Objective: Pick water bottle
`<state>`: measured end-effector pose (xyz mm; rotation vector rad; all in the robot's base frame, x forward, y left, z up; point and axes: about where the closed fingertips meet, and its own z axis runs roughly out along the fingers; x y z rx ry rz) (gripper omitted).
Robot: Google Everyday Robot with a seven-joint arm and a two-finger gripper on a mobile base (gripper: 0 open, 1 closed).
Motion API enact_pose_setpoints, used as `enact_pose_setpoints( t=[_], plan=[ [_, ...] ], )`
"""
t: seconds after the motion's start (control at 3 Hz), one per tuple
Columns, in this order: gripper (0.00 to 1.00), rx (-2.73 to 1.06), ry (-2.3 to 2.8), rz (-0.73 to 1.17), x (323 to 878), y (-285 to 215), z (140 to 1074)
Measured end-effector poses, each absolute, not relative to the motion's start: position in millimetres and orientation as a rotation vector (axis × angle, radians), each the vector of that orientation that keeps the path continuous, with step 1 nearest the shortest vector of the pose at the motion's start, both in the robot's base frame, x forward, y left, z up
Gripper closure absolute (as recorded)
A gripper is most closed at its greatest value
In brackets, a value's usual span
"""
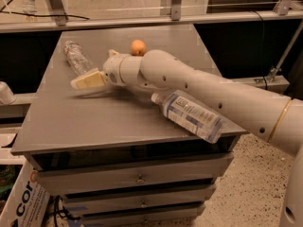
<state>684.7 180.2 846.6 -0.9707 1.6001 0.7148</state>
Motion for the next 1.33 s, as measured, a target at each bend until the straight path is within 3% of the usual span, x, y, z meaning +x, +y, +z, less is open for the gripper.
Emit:
enact_pose_setpoints(
  t=[1.33],
  plan=[
    [0.0, -1.024, 1.627, 0.685, 704.4, 240.8, 843.1]
  ],
)
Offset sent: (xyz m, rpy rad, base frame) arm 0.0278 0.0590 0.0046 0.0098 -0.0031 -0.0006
